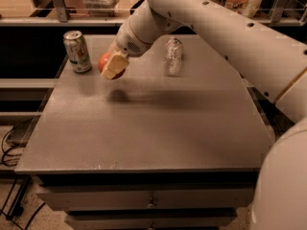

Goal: Move apple near 7up can

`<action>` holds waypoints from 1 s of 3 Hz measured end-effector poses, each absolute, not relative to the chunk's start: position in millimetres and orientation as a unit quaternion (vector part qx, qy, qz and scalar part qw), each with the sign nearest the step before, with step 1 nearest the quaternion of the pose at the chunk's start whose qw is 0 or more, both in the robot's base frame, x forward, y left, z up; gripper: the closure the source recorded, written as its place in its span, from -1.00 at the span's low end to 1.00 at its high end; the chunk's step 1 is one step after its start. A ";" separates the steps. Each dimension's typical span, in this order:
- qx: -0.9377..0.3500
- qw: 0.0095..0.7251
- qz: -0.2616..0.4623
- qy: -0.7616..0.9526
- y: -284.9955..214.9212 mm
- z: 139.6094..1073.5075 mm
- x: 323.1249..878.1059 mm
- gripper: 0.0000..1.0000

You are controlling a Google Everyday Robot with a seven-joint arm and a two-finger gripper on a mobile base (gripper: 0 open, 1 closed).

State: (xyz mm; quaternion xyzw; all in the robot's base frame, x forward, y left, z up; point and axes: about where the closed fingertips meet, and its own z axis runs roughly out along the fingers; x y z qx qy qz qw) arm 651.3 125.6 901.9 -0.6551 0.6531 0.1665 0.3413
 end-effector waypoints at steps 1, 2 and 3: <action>-0.650 0.337 0.167 0.660 141.0 889.1 666.2 0.19; -0.649 0.333 0.165 0.664 155.5 880.4 677.5 -0.28; -0.653 0.327 0.164 0.663 170.5 875.0 684.5 -0.76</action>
Offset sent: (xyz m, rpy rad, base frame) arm 0.0414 0.0444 -0.0278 -0.0204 0.0203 -0.0338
